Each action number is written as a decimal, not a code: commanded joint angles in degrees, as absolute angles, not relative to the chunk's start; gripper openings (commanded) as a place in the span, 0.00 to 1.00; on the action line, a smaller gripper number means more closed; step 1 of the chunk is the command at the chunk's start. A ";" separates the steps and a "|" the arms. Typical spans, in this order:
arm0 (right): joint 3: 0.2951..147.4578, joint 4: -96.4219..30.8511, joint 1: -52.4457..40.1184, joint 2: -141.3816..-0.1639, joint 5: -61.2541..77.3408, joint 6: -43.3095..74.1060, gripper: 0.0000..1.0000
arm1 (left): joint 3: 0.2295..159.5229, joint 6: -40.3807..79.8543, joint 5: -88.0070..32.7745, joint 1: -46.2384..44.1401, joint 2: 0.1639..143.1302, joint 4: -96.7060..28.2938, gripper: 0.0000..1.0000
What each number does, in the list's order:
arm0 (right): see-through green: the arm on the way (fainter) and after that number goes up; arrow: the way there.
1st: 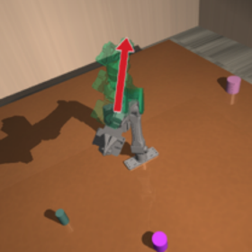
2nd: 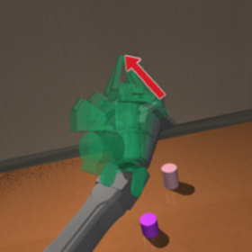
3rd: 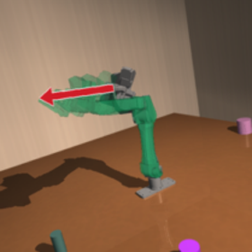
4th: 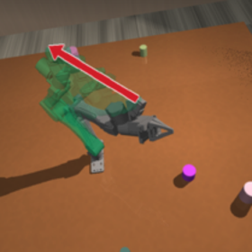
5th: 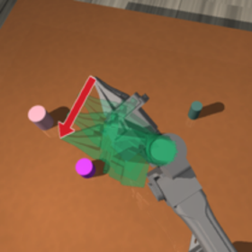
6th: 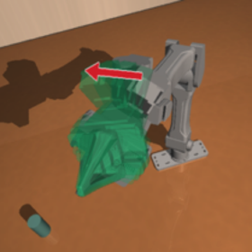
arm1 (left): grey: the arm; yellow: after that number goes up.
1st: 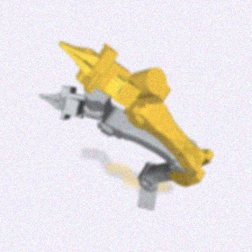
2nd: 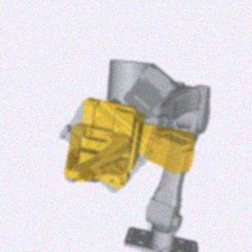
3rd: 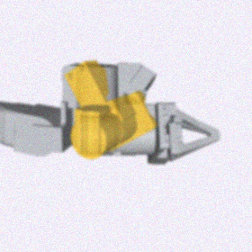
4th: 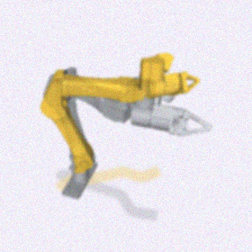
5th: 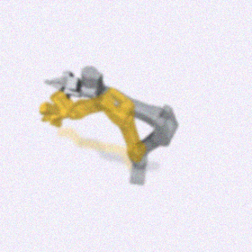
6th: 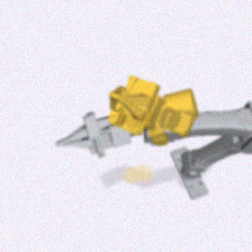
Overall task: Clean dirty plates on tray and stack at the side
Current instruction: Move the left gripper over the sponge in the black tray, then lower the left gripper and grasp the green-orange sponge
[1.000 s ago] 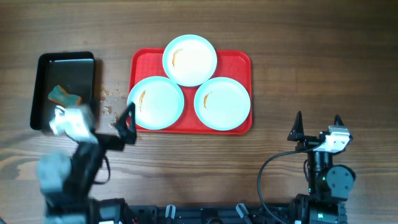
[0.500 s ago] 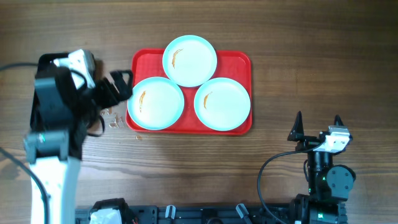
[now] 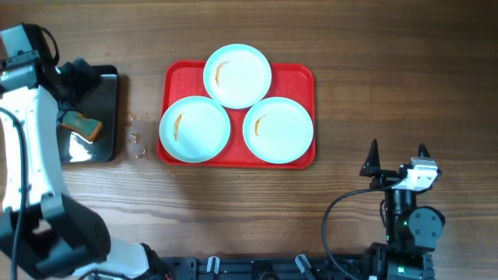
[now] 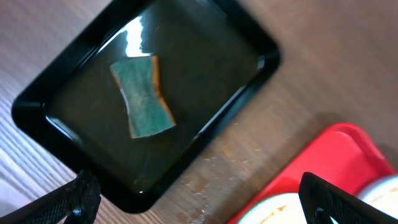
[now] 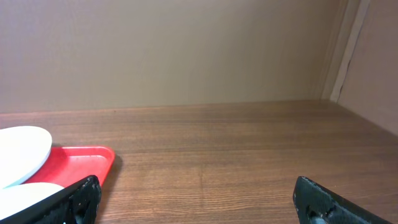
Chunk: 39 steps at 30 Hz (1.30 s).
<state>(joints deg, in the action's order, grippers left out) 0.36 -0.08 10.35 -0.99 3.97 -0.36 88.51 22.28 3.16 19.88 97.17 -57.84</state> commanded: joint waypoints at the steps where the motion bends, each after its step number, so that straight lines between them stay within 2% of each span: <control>1: 0.30 0.05 10.70 -0.80 3.16 -1.34 1.00 | 89.25 26.41 4.36 22.09 102.59 -55.46 1.00; 12: 0.30 0.05 10.70 -0.80 3.16 -1.34 1.00 | 89.25 27.92 4.12 25.91 117.34 -54.28 1.00; 16: 0.30 0.05 10.70 -0.80 3.16 -1.34 1.00 | 89.21 27.92 2.09 26.17 120.36 -54.61 0.94; 19: 0.30 0.05 10.70 -0.80 3.16 -1.32 1.00 | 89.21 27.92 -1.37 26.15 121.43 -54.24 0.77; 23: 0.30 0.05 10.70 -0.80 3.16 -1.34 1.00 | 89.21 27.92 -1.67 26.15 121.56 -53.76 0.66; 28: 0.30 0.05 10.70 -0.80 3.16 -1.32 1.00 | 89.14 27.90 -1.63 26.15 121.64 -52.99 0.46; 31: 0.30 0.05 10.70 -0.80 3.16 -1.34 1.00 | 89.14 27.90 -1.63 26.15 121.64 -52.99 0.29; 32: 0.30 0.05 10.70 -0.80 3.16 -1.34 1.00 | 89.14 27.90 -1.58 26.15 121.64 -52.99 0.21; 33: 0.30 0.05 10.70 -0.80 3.16 -1.34 1.00 | 89.14 27.88 -1.41 26.15 121.64 -52.99 0.08; 34: 0.30 0.05 10.70 -0.80 3.16 -1.34 1.00 | 89.14 27.88 -1.39 26.15 121.64 -52.99 0.04; 39: 0.30 0.05 10.70 -0.80 3.16 -1.34 1.00 | 89.14 27.88 -1.41 26.17 121.62 -52.73 0.04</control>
<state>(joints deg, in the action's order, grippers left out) 0.36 -0.05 10.35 -0.99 3.97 -0.36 88.58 27.75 -0.97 25.89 121.05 -53.10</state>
